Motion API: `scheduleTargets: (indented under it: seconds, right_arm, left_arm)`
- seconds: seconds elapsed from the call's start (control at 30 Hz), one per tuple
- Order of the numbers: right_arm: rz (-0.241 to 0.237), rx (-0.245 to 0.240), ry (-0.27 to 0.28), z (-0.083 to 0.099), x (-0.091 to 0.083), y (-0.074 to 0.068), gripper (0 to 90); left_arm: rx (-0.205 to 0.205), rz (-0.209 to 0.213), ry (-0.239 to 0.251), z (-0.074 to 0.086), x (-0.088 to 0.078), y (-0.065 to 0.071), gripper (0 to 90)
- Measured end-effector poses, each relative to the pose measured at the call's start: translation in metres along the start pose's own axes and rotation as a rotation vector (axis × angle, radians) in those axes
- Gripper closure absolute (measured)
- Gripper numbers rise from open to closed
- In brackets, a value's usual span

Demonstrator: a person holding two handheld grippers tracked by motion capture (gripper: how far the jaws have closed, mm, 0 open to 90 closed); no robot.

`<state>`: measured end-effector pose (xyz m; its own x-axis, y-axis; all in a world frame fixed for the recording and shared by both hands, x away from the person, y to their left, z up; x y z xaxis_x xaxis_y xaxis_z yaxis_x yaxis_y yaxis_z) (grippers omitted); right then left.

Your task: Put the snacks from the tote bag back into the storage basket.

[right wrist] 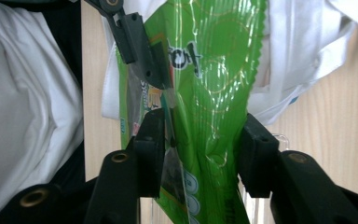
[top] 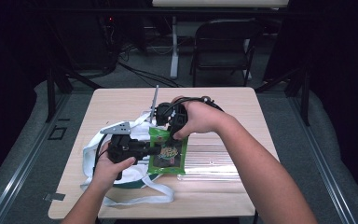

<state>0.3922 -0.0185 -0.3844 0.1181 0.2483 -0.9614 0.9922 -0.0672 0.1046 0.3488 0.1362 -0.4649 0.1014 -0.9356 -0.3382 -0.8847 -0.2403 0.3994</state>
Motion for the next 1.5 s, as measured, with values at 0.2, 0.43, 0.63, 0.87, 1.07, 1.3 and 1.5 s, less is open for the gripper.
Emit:
scheduleTargets:
  seconds: [0.2,0.43,0.63,0.87,1.07,1.3,1.5]
  right_arm:
    - [-0.023,0.018,-0.023,-0.001,0.0036,0.0001,65.5]
    - [-0.049,0.034,-0.022,0.0,0.0031,0.0008,71.2]
    - [-0.063,0.04,-0.021,0.0016,0.0015,0.0006,73.0]
    - [-0.071,0.031,-0.018,0.0026,-0.0017,-0.0007,74.3]
    - [-0.067,0.027,-0.018,0.0029,-0.0023,-0.0013,74.4]
    - [-0.066,0.026,-0.022,0.0026,-0.0016,-0.0016,74.5]
    - [-0.058,0.023,-0.022,0.0022,-0.0024,-0.002,74.5]
  left_arm:
    - [0.005,0.002,-0.004,0.0011,0.0009,-0.0011,72.9]
    - [0.013,0.003,-0.002,0.0012,0.0014,-0.0009,72.8]
    - [0.019,0.005,0.006,0.0017,0.0032,0.0004,72.4]
    - [-0.001,0.02,0.018,0.0014,0.0033,0.0009,70.3]
    - [-0.01,0.023,0.023,0.0021,0.0042,0.0001,68.7]
    - [-0.021,0.016,0.022,0.0025,0.005,-0.0005,67.1]
    - [-0.013,-0.003,0.023,0.0022,0.0051,-0.0006,64.7]
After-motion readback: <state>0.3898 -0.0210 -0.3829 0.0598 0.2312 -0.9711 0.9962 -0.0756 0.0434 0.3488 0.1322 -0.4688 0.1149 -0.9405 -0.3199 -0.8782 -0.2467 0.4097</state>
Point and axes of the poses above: each handheld gripper's, and its own axes: x roughly forward along the jaws, z roughly out of its underside, y roughly to its right, the point moved 3 cm from there along x, roughly forward along the jaws, and after that the axes turned 7 degrees about z, right-handed, at the moved point
